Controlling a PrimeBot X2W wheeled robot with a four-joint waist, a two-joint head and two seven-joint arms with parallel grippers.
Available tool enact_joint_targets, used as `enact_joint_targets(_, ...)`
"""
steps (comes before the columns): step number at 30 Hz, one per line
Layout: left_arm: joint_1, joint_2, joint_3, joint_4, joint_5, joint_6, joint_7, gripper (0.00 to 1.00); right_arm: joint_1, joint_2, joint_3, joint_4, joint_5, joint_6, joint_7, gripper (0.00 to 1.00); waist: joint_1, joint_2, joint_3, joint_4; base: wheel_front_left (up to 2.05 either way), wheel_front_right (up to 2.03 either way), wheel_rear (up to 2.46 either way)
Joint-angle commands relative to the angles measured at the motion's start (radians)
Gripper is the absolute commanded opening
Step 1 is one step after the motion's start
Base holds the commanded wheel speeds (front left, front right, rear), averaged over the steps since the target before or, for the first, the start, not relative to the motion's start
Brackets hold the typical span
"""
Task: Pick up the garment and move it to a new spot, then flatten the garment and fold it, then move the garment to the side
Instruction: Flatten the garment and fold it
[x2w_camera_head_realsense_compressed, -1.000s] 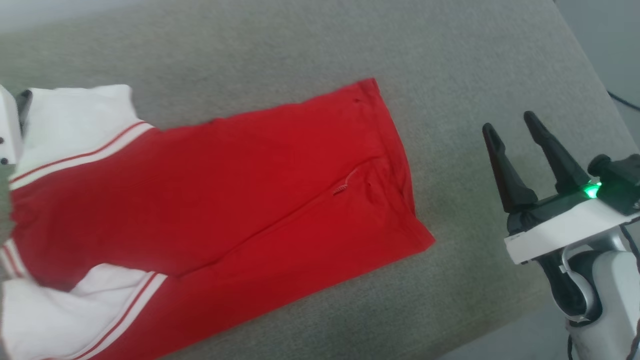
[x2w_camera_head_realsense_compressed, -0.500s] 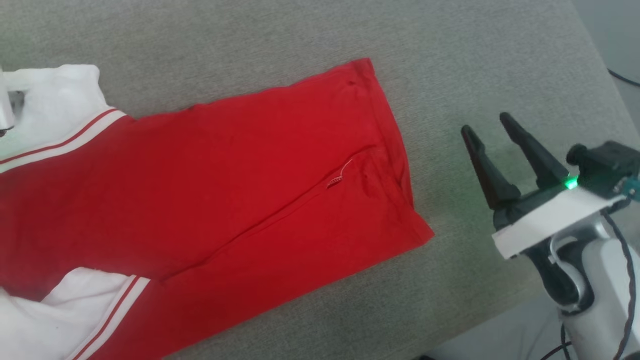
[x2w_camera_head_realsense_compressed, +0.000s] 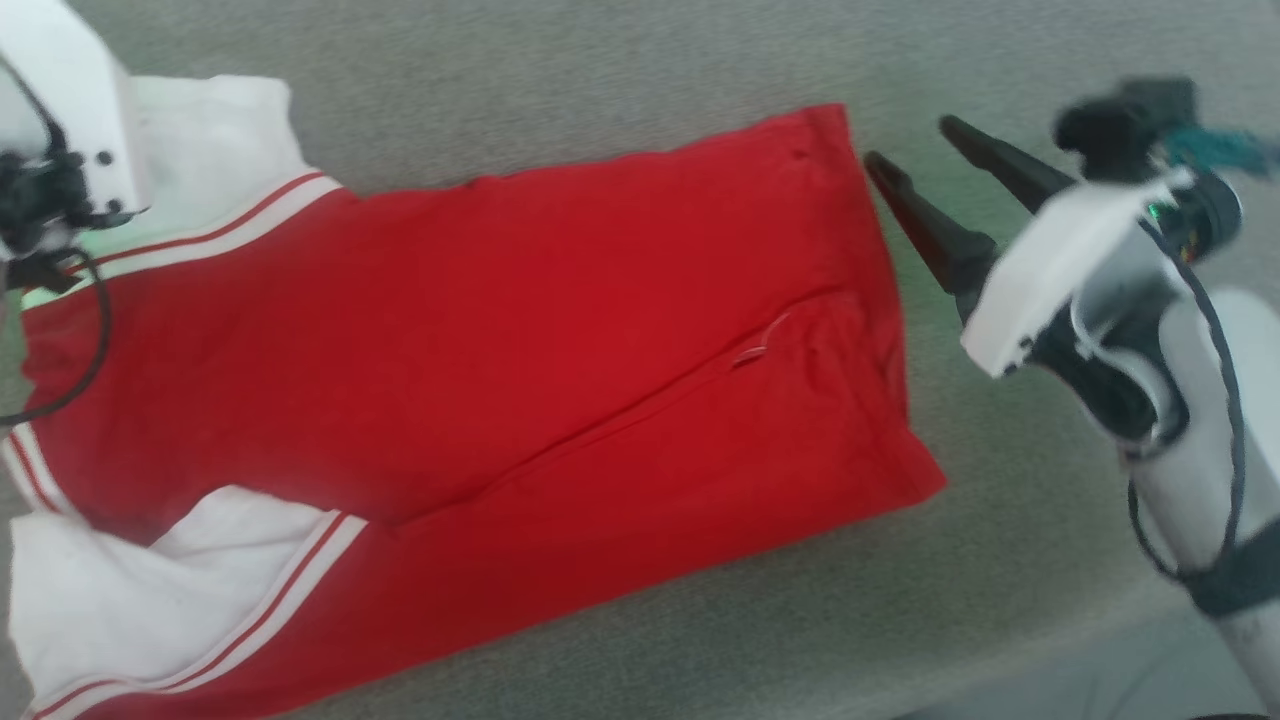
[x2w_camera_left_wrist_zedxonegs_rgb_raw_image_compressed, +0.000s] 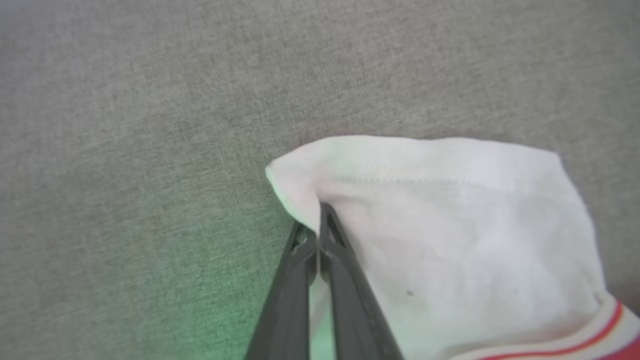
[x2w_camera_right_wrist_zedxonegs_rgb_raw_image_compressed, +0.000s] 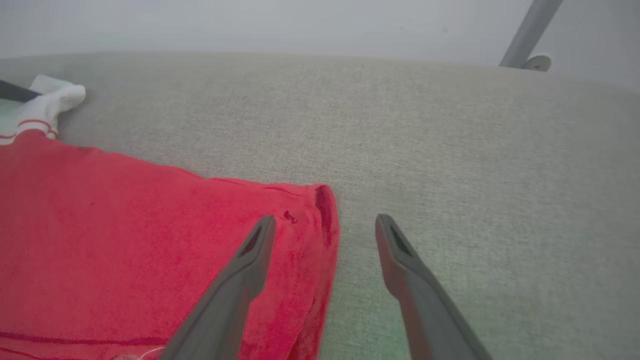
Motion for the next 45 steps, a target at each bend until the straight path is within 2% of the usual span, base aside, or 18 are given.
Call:
enact_joint_targets(1,0.006,-0.024,-0.019,0.02,0.016,-0.004,0.001,0.0,-0.044,-0.008,0.024,0.027,0.012,0.0,0.032,1.0,0.0,0.0,0.007,0.018,0.0,0.0,0.0)
enact_joint_targets(10,-0.061,-0.101,-0.041,0.078,0.025,-0.041,-0.052,0.0,-0.251,-0.007,0.171,0.242,0.087,0.0,0.276,1.0,0.0,0.0,0.025,0.076,0.0,0.0,0.0)
enact_joint_targets(15,-0.084,-0.133,-0.05,0.114,0.034,-0.064,-0.091,0.0,-0.299,0.019,0.253,0.361,0.131,0.0,0.409,1.0,0.0,0.0,0.029,0.103,0.0,0.0,0.0)
enact_joint_targets(17,-0.094,-0.144,-0.053,0.123,0.04,-0.072,-0.112,0.0,-0.315,0.02,0.278,0.383,0.147,0.0,0.431,0.0,0.0,0.0,0.028,0.115,0.0,0.0,0.0)
enact_joint_targets(22,-0.124,-0.166,-0.05,0.142,0.037,-0.093,-0.152,0.0,-0.349,-0.018,0.319,0.38,0.177,0.0,0.43,0.0,0.0,0.0,0.011,0.147,0.0,0.0,0.0)
enact_joint_targets(27,-0.134,-0.176,-0.058,0.127,0.025,-0.118,-0.135,0.0,-0.342,-0.075,0.326,0.349,0.206,0.0,0.395,0.0,0.0,0.0,-0.026,0.185,0.0,0.0,0.0)
enact_joint_targets(31,-0.123,-0.172,-0.071,0.079,0.021,-0.122,-0.102,0.0,-0.323,-0.123,0.319,0.304,0.221,0.0,0.371,0.0,0.0,0.0,-0.063,0.214,0.0,0.0,0.0)
enact_joint_targets(38,-0.069,-0.138,-0.099,-0.073,0.029,-0.093,-0.038,0.0,-0.263,-0.199,0.288,0.216,0.24,0.0,0.374,0.0,0.0,0.0,-0.113,0.259,0.0,0.0,0.0)
enact_joint_targets(45,0.071,-0.05,-0.12,-0.374,0.011,-0.017,0.046,0.0,-0.131,-0.286,0.192,0.073,0.238,0.0,0.421,0.0,0.0,0.0,-0.179,0.317,0.0,0.0,0.0)
